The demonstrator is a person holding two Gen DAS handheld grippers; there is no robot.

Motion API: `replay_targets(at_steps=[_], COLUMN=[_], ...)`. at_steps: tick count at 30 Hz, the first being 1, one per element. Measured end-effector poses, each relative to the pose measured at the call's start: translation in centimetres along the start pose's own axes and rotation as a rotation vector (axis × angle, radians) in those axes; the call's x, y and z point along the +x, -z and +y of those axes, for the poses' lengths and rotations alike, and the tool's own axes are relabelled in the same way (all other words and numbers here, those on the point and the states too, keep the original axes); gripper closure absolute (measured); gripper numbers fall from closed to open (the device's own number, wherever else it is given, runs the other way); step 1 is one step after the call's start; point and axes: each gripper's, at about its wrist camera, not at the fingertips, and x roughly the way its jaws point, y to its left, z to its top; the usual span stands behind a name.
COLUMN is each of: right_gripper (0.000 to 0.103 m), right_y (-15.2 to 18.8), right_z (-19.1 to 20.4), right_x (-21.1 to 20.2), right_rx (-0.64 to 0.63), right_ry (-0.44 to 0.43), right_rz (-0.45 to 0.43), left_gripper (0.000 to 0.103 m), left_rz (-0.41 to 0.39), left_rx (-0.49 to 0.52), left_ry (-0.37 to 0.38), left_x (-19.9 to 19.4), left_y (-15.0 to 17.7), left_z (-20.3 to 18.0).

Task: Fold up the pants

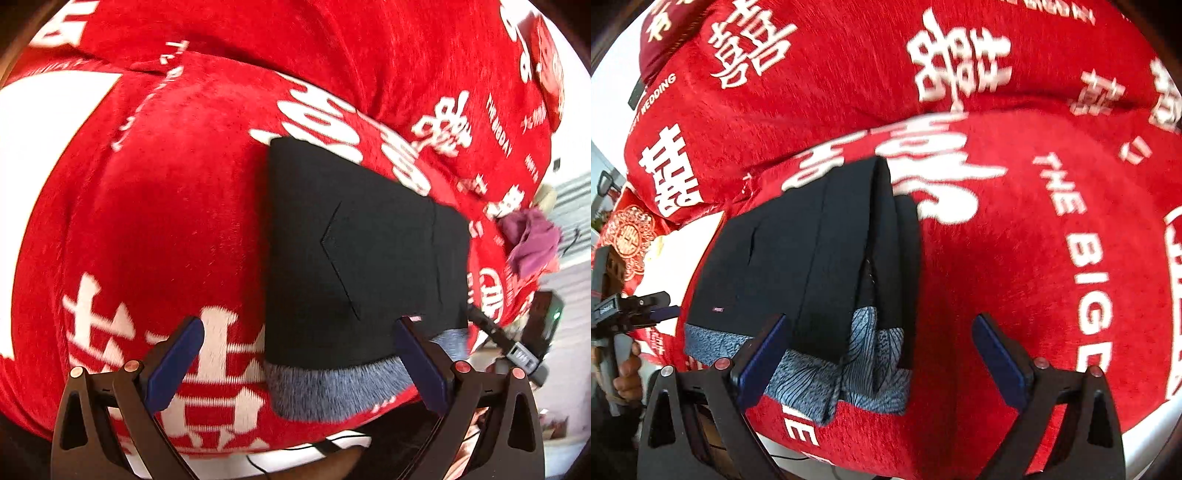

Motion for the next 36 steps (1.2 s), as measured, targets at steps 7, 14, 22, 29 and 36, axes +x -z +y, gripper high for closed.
replay_targets(at_steps=[7, 14, 22, 29, 36], right_gripper=[0.004, 0.004, 0.0, 0.0, 0.0], right_y=[-0.5, -1.0, -1.1, -1.3, -1.0], right_z=[-0.3, -1.0, 1.8, 2.1, 3.0], right_x=[2.5, 3.4, 5.6, 5.9, 5.9], right_rx=[-0.002, 0.031, -0.051, -0.034, -0.03], right_ry=[-0.028, -0.083, -0.134, -0.135, -0.097], right_rz=[0.051, 0.062, 0.098, 0.079, 0.044], left_gripper=[0.001, 0.001, 0.001, 0.001, 0.022], left_rz=[0.052, 0.027, 0.018, 0.006, -0.043], left_rx=[0.101, 0.134, 0.133, 0.129, 0.198], left_ry=[-0.068, -0.109, -0.091, -0.055, -0.052], left_x=[3.3, 4.2, 4.7, 5.2, 4.4], left_y=[-0.4, -0.6, -1.1, -1.3, -0.8], left_z=[-3.3, -4.4, -4.3, -3.9, -4.7])
